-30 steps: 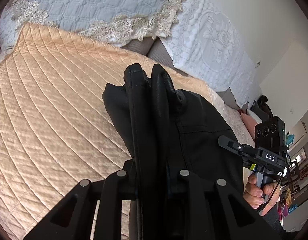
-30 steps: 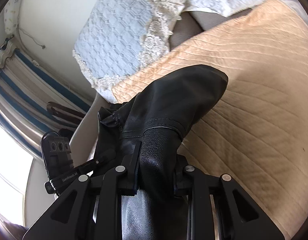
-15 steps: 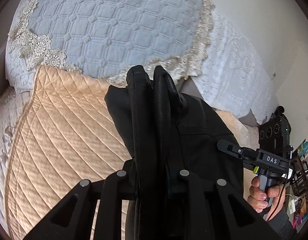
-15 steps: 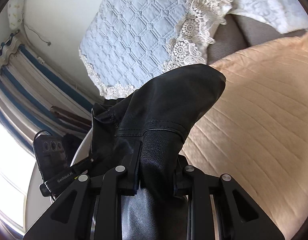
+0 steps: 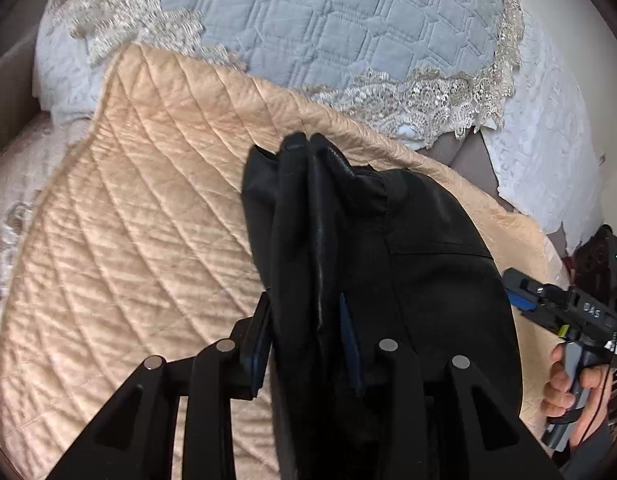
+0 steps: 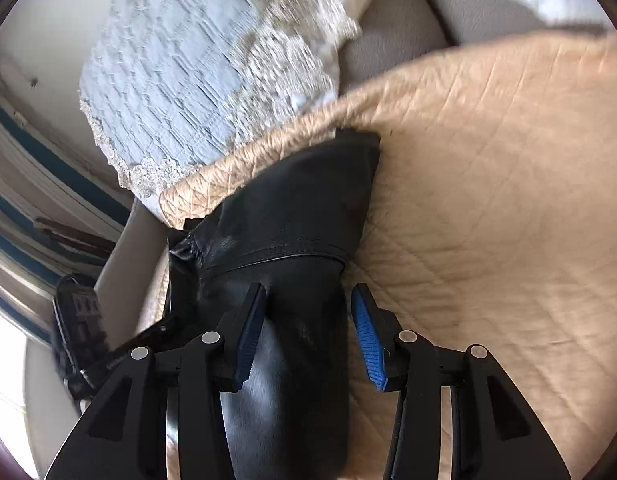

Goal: Fold large clothes
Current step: 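Lay the folded bundle on the quilt and release both grippers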

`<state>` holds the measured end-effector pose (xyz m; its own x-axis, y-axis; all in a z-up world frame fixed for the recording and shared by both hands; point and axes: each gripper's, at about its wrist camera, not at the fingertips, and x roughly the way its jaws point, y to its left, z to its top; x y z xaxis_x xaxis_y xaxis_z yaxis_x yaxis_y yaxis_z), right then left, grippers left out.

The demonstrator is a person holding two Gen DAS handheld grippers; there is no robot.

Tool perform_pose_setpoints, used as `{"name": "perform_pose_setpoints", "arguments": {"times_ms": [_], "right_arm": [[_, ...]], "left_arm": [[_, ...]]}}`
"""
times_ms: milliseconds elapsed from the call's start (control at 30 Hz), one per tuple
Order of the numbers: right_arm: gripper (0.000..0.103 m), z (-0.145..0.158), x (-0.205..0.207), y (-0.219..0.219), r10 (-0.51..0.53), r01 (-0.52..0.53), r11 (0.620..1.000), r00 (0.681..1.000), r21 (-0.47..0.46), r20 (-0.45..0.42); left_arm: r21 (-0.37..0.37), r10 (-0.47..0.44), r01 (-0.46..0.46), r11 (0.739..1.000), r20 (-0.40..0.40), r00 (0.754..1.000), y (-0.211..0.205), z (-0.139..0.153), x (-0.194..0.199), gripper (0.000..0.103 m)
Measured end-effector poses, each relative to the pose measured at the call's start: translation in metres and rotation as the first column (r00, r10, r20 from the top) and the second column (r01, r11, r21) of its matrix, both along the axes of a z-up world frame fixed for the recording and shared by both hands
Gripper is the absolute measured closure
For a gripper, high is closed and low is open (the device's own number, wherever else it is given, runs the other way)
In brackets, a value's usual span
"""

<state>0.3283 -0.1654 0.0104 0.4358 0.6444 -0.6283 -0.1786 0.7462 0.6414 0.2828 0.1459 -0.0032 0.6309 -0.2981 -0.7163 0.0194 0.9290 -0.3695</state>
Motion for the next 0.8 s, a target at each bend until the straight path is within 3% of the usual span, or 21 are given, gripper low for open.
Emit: {"name": "perform_pose_setpoints", "arguments": {"times_ms": [100, 233, 333, 400, 467, 567, 800], "right_arm": [[0.058, 0.026, -0.018, 0.001, 0.022, -0.021, 1.0, 0.997, -0.015, 0.067], [0.059, 0.046, -0.058, 0.019, 0.112, -0.096, 0.989, 0.983, -0.116, 0.145], [0.065, 0.038, -0.077, 0.039, 0.182, -0.151, 0.965, 0.974, -0.215, 0.134], [0.065, 0.024, -0.084, 0.05, 0.209, -0.167, 0.941, 0.971, -0.294, 0.119], [0.065, 0.015, -0.084, 0.053, 0.215, -0.166, 0.932, 0.969, -0.322, 0.12], [0.065, 0.016, -0.082, 0.05, 0.18, -0.141, 0.943, 0.978, -0.301, 0.109], [0.064, 0.036, -0.122, 0.035, 0.168, -0.114, 0.933, 0.976, -0.341, 0.135]], "left_arm": [[0.034, 0.01, -0.013, 0.999, 0.068, 0.998, 0.0, 0.028, -0.024, 0.073], [0.025, -0.037, 0.033, 0.999, 0.164, 0.986, -0.017, 0.055, -0.064, 0.073], [0.087, -0.049, 0.038, 0.996, 0.128, 0.991, -0.034, 0.035, -0.073, 0.073], [0.075, -0.026, 0.022, 0.997, 0.055, 0.998, -0.032, 0.009, -0.065, 0.069], [0.044, -0.014, 0.012, 0.999, 0.051, 0.999, -0.025, -0.001, -0.06, 0.067], [0.018, 0.008, -0.009, 1.0, 0.036, 0.999, -0.02, 0.005, -0.061, 0.067], [0.107, 0.074, -0.084, 0.991, 0.095, 0.993, -0.034, 0.029, -0.12, 0.067]]}}
